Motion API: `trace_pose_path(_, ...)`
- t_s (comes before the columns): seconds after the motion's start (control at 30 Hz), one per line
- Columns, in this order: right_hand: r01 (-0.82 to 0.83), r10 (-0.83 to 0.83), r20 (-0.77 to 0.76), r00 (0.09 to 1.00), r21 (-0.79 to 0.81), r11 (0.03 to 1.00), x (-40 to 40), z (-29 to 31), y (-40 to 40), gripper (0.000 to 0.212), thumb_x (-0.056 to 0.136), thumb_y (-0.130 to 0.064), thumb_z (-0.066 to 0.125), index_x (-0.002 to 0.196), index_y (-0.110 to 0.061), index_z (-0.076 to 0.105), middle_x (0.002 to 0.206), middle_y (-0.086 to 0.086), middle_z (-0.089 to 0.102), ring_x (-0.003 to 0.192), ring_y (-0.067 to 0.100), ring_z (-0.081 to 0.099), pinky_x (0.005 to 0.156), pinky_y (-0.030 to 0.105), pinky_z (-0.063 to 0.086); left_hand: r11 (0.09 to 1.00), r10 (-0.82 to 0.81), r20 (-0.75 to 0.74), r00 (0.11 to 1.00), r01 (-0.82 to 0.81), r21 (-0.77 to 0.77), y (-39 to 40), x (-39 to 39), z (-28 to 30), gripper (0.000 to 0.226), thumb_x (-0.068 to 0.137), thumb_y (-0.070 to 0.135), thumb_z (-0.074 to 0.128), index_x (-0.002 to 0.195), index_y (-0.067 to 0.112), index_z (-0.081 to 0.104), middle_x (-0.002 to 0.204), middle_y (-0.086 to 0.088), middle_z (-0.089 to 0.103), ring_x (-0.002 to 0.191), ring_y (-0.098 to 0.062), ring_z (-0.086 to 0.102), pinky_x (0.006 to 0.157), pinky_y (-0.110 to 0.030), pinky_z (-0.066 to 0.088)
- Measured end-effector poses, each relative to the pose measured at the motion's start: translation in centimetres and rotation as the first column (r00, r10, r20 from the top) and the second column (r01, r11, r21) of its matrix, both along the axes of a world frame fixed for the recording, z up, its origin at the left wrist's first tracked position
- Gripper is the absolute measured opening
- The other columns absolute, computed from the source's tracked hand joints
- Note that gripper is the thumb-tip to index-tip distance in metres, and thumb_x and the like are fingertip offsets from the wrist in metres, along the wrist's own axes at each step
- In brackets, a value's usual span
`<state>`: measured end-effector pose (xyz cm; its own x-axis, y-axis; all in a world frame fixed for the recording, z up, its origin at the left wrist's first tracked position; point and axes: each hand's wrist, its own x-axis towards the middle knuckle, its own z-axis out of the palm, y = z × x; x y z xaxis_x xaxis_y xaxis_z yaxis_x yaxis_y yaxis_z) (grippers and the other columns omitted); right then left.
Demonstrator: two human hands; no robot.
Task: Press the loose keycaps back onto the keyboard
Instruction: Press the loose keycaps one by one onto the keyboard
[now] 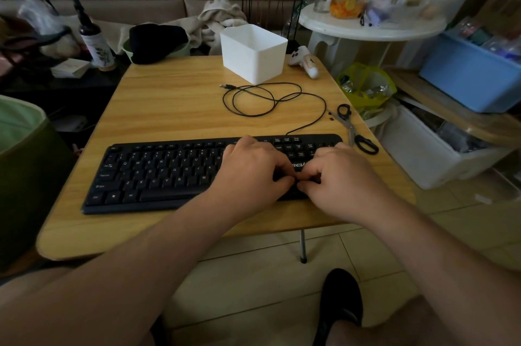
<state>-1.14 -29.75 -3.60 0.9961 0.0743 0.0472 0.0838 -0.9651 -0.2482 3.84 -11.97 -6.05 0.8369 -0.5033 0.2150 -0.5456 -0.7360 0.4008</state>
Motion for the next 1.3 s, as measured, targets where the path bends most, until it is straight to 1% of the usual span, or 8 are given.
trace_pose_path(0.17, 0.002, -0.003, -0.007, 1.0, -0.157, 0.988, -0.1, 1.0, 1.2, 0.016, 0.093, -0.033, 0.059, 0.078, -0.035, 0.065, 0.078, -0.012, 0.056, 0.097, 0.019, 0.04, 0.08, 0.038, 0.037, 0.998, 0.058, -0.011, 0.998, -0.058, 0.031, -0.4, -0.3, 0.1, 0.018, 0.09, 0.047, 0.067, 0.105, 0.042, 0.075, 0.107, 0.018, 0.066, 0.119, -0.016, 0.043, 0.094, -0.038, 0.033)
trace_pose_path(0.4, -0.028, 0.02, -0.034, 0.999, -0.264, 0.964, -0.1, 1.6, 2.0, 0.017, 0.09, -0.027, 0.055, 0.088, -0.032, 0.071, 0.076, -0.011, 0.052, 0.092, 0.017, 0.033, 0.081, 0.04, 0.03, 0.996, 0.059, 0.015, 0.998, -0.06, 0.064, -0.3, -0.7, 0.2, 0.019, 0.091, 0.051, 0.065, 0.106, 0.044, 0.075, 0.114, 0.018, 0.065, 0.122, -0.017, 0.042, 0.095, -0.04, 0.032)
trace_pose_path(0.5, -0.031, 0.022, -0.052, 0.998, -0.186, 0.982, 0.0, 1.3, 1.0, 0.017, 0.098, -0.037, 0.058, 0.098, -0.038, 0.075, 0.078, -0.016, 0.049, 0.095, 0.015, 0.037, 0.087, 0.04, 0.037, 0.997, 0.066, 0.003, 0.998, -0.066, 0.042, 0.2, -0.2, 0.8, 0.017, 0.094, 0.05, 0.064, 0.107, 0.047, 0.074, 0.115, 0.02, 0.064, 0.122, -0.017, 0.041, 0.096, -0.039, 0.032)
trace_pose_path(0.6, 0.011, -0.011, -0.009, 1.0, 0.04, 0.999, -0.3, 0.8, -0.8, 0.013, 0.097, -0.039, 0.066, 0.102, -0.039, 0.078, 0.084, -0.022, 0.059, 0.099, 0.01, 0.054, 0.091, 0.039, 0.05, 0.997, 0.08, -0.005, 0.997, -0.08, 0.013, 1.2, 0.8, 1.3, 0.019, 0.097, 0.044, 0.061, 0.112, 0.049, 0.072, 0.115, 0.02, 0.063, 0.123, -0.019, 0.042, 0.102, -0.043, 0.036)
trace_pose_path(0.7, 0.049, -0.056, 0.032, 0.998, 0.197, 0.979, -0.1, 0.8, -2.5, 0.012, 0.095, -0.033, 0.071, 0.103, -0.037, 0.079, 0.095, -0.024, 0.068, 0.093, 0.001, 0.062, 0.08, 0.021, 0.05, 0.997, 0.073, -0.005, 0.997, -0.073, 0.025, 1.8, 1.1, 1.4, 0.02, 0.098, 0.041, 0.061, 0.113, 0.049, 0.071, 0.115, 0.02, 0.062, 0.124, -0.019, 0.041, 0.103, -0.043, 0.035)
trace_pose_path(0.83, -0.114, 0.109, 0.037, 0.993, 0.169, 0.979, -0.6, 0.5, -3.0, 0.029, 0.096, -0.028, 0.068, 0.117, -0.046, 0.074, 0.093, -0.021, 0.061, 0.098, 0.009, 0.051, 0.087, 0.035, 0.047, 0.998, 0.04, 0.011, 0.999, -0.041, 0.041, 1.7, 0.9, 1.2, 0.021, 0.098, 0.042, 0.061, 0.113, 0.049, 0.072, 0.113, 0.019, 0.063, 0.121, -0.019, 0.041, 0.1, -0.041, 0.035)
trace_pose_path(1.0, -0.207, 0.207, -0.009, 0.978, -0.059, 0.976, -1.0, -0.1, -2.0, 0.041, 0.098, -0.025, 0.053, 0.124, -0.053, 0.068, 0.088, -0.022, 0.048, 0.093, 0.009, 0.039, 0.085, 0.041, 0.042, 0.999, 0.003, 0.027, 1.0, -0.005, 0.052, 1.4, 0.4, 1.1, 0.021, 0.097, 0.04, 0.061, 0.113, 0.049, 0.073, 0.114, 0.021, 0.062, 0.12, -0.018, 0.04, 0.098, -0.038, 0.032)
trace_pose_path(1.3, -0.141, 0.139, 0.052, 0.989, 0.03, 0.99, -0.9, -0.2, -2.9, 0.039, 0.096, -0.02, 0.057, 0.121, -0.046, 0.073, 0.092, -0.021, 0.053, 0.096, 0.01, 0.045, 0.089, 0.043, 0.045, 0.997, -0.054, 0.072, 0.996, 0.05, 0.064, 1.4, -0.1, 0.7, 0.032, 0.097, 0.053, 0.056, 0.128, 0.056, 0.065, 0.104, 0.016, 0.052, 0.114, -0.017, 0.037, 0.094, -0.035, 0.025)
